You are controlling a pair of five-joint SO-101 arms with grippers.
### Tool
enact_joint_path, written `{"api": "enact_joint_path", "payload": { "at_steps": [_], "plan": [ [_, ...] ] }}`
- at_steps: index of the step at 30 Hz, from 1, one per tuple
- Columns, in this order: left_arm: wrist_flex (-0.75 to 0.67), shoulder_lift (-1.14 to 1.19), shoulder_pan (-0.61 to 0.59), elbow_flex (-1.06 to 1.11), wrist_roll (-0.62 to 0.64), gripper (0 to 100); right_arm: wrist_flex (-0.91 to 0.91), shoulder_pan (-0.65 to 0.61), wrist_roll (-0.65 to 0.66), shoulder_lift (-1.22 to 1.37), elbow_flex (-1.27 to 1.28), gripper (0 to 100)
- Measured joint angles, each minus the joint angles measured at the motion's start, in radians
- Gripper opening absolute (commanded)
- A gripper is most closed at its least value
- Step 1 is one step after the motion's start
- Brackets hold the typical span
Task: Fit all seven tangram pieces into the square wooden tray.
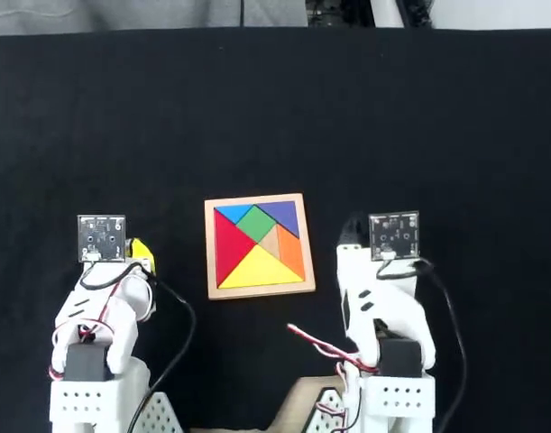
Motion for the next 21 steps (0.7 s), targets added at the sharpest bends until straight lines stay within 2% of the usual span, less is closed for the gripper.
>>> {"api": "enact_joint_path", "payload": {
  "at_steps": [9,14,21],
  "plan": [
    [0.089,0.000,0.002,0.000,0.000,3,0.301,-0.051,0.002,0.000,0.000,1.2],
    [0.137,0.000,0.002,0.000,0.000,3,0.404,-0.054,0.002,0.000,0.000,1.1],
    [0.315,0.000,0.003,0.000,0.000,3,0.494,-0.054,0.002,0.000,0.000,1.1]
  ]
}}
